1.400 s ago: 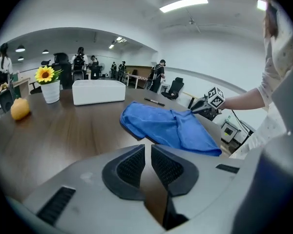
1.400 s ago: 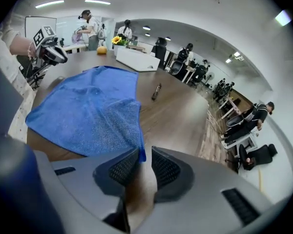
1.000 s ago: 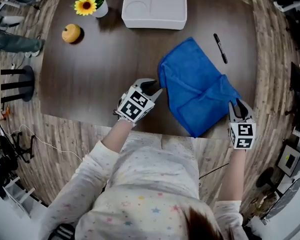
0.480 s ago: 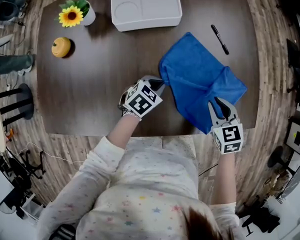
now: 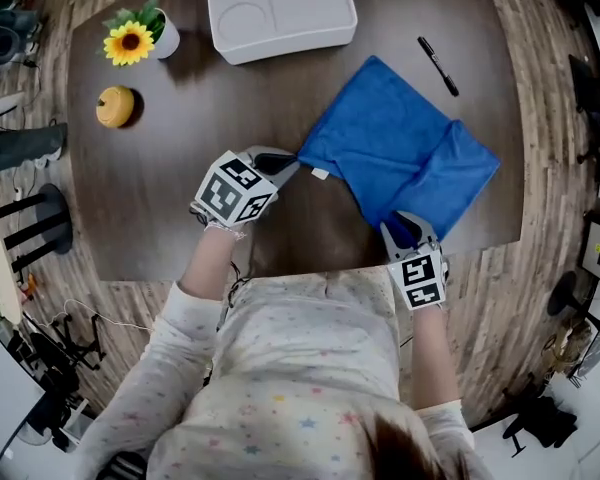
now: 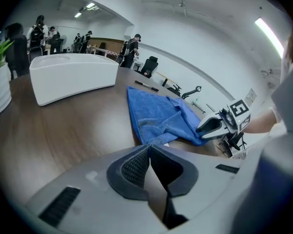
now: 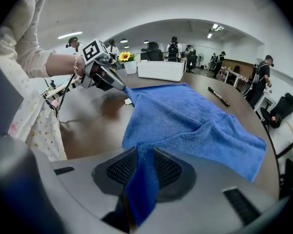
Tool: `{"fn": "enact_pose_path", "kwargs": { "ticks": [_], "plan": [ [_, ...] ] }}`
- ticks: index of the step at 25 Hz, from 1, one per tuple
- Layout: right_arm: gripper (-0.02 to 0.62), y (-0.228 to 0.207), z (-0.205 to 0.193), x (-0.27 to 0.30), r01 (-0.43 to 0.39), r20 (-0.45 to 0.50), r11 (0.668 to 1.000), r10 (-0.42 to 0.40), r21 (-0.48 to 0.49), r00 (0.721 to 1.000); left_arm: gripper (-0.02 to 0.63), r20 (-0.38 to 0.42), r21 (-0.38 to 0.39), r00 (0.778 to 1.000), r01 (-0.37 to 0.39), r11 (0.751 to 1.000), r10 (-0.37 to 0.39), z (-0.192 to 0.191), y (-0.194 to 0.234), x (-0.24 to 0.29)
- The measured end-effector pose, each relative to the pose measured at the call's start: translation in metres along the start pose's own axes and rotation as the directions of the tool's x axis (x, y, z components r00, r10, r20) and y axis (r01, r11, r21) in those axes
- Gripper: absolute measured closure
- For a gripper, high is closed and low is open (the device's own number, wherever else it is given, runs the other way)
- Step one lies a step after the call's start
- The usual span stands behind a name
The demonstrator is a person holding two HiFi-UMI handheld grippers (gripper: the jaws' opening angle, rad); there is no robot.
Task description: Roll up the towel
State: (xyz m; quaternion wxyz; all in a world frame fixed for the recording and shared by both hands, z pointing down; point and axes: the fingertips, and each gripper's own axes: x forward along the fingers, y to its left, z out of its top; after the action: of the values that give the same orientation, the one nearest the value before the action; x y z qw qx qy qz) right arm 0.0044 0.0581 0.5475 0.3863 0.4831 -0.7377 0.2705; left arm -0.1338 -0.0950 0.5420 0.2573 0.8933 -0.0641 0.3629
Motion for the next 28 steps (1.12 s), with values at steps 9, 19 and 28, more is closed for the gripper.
{"fn": "enact_pose_path", "kwargs": {
  "ticks": [9,19,28],
  "plan": [
    [0.566,-0.001,0.002,-0.004,0.062,0.025,0.998,-0.062,-0.019,0.998,0.586,0.08,-0.103,0.996,-0.036,0.994,0.045,0.005,0.028,-0.011],
    [0.577,0.02,0.011,-0.017,-0.041,0.086,0.997,0.035,0.063,0.996,0.586,0.072,-0.094,0.996,-0.05,0.994,0.057,0.002,0.027,-0.015],
    [0.469,0.018,-0.001,-0.037,-0.078,0.119,0.99,0.064,0.114,0.991,0.586,0.059,-0.096,0.996,-0.064,0.993,0.07,-0.002,0.03,-0.016]
  ]
}}
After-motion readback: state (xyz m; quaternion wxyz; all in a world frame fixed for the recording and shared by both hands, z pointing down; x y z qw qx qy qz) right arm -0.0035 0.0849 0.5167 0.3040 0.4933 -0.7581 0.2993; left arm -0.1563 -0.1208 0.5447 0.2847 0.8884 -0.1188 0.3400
